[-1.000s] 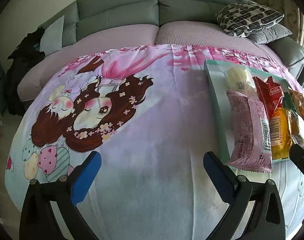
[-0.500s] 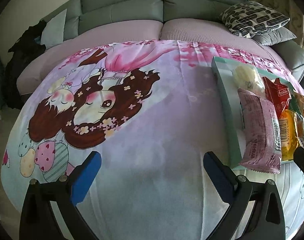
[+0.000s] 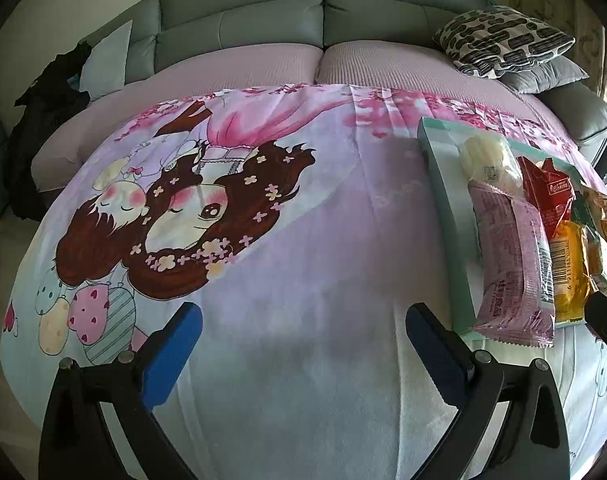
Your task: Organize snacks
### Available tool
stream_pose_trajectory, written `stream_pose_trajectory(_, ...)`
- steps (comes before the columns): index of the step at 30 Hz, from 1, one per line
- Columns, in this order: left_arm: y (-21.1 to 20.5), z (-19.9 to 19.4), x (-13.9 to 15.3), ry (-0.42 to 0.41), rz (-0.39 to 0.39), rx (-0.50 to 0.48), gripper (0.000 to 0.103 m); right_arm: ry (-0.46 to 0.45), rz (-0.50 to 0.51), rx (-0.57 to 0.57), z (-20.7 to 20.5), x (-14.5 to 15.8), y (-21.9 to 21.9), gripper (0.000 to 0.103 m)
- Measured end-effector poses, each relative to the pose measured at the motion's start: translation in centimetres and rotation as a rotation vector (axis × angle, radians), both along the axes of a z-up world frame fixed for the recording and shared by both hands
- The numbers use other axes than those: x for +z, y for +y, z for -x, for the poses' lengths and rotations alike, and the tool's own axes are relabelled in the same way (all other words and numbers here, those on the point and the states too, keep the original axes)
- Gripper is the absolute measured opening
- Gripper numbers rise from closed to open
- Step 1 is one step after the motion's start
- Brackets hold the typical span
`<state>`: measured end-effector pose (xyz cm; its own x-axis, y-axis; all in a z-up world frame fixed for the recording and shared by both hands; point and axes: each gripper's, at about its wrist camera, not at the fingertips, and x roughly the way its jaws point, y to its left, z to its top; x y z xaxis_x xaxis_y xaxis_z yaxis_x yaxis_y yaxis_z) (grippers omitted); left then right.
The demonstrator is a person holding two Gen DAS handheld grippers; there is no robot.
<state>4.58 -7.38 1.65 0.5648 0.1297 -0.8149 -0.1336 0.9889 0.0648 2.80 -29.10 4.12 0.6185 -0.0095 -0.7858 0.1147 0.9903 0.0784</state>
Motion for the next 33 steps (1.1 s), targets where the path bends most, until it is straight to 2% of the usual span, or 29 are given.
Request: stream_pose_trajectory(33,0.16,0.07,0.04,0.003,-0.003,0.015,0.102,0.015,-0.014,-0.001,-0.14,-0.41,-0.04,0.103)
